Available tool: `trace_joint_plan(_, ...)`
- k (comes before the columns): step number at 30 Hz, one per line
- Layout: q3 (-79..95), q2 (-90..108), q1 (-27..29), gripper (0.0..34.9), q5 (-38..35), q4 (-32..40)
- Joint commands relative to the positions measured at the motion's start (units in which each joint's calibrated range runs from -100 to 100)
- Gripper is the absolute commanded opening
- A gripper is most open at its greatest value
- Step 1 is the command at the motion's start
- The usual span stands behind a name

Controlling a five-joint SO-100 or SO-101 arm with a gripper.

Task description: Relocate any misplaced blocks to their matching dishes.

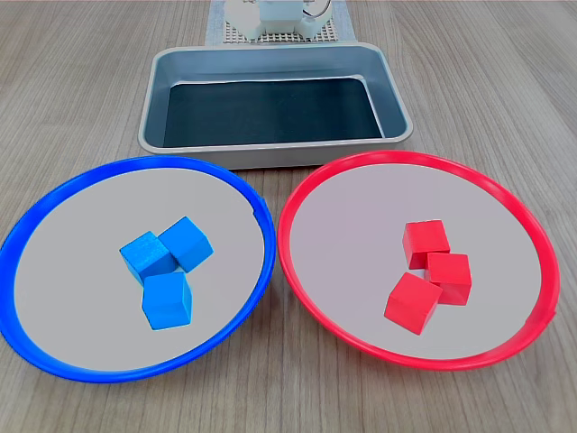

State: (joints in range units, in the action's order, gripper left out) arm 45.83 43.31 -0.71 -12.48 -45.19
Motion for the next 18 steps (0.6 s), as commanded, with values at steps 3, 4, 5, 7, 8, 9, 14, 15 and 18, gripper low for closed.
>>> trace_joint_plan(3, 11.57, 11.4, -0.56, 0.4, 3.57, 4.7)
trace_joint_plan(4, 13.94, 12.94, -0.37, 0.4, 3.91, 6.1)
trace_joint_plan(5, 16.67, 14.56, -0.19, 0.4, 4.25, 7.51)
trace_joint_plan(7, 22.86, 19.17, 0.0, 0.4, 4.84, 9.9)
trace_joint_plan(8, 24.68, 20.96, 0.0, 0.4, 5.03, 10.15)
trace_joint_plan(9, 27.14, 23.69, 0.0, 0.4, 5.37, 10.15)
trace_joint_plan(14, 35.15, 34.86, 0.0, 0.4, 7.37, 6.02)
trace_joint_plan(15, 36.51, 36.82, 0.0, 0.4, 7.81, 5.28)
trace_joint_plan(18, 40.06, 41.6, 0.1, 0.4, 9.23, 3.3)
